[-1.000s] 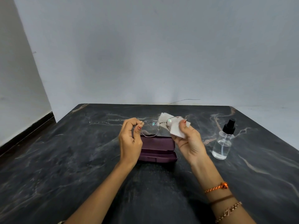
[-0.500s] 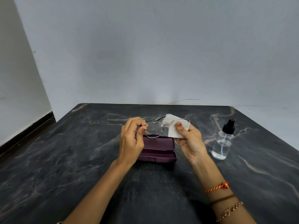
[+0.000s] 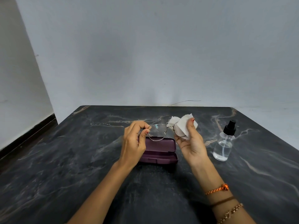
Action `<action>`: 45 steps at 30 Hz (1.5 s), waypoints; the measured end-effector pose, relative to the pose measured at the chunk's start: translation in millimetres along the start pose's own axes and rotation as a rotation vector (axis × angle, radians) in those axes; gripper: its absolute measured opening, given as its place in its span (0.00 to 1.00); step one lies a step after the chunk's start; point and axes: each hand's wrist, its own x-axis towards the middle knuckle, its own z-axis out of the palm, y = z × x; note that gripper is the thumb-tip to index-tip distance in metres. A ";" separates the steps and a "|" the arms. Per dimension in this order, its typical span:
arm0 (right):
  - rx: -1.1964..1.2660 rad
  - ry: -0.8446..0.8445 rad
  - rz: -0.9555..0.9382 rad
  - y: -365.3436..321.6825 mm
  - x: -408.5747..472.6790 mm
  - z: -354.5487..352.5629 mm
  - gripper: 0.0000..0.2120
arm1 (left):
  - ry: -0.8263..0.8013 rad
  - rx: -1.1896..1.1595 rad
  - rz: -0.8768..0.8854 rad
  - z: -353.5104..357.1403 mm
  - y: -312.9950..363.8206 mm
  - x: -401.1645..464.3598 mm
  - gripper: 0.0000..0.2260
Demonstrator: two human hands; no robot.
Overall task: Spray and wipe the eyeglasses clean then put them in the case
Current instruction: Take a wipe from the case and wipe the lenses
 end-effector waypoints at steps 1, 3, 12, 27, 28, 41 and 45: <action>-0.006 -0.011 0.006 1.1 -0.2 0.1 0.16 | -0.004 0.029 0.022 0.2 -0.6 -0.6 0.05; -0.047 -0.039 0.002 2.7 1.4 -1.6 0.14 | -0.004 0.048 0.050 0.1 -2.3 -0.6 0.04; -0.347 -0.131 -0.050 -5.9 7.3 -12.4 0.06 | 0.027 -0.023 -0.019 -3.2 -4.0 4.1 0.07; -0.178 -0.061 -0.045 7.5 6.5 -10.1 0.15 | 0.047 -0.020 0.060 4.0 2.8 -2.9 0.06; -0.188 -0.076 -0.049 7.5 6.2 -10.9 0.15 | 0.046 -0.015 0.067 4.2 2.8 -3.1 0.06; -0.347 -0.122 -0.139 -16.0 5.9 -12.4 0.23 | 0.024 -0.004 0.040 5.2 5.1 -2.8 0.06; -0.286 -0.098 -0.177 -8.6 4.7 -10.9 0.37 | 0.011 0.004 0.046 7.9 7.4 -6.2 0.05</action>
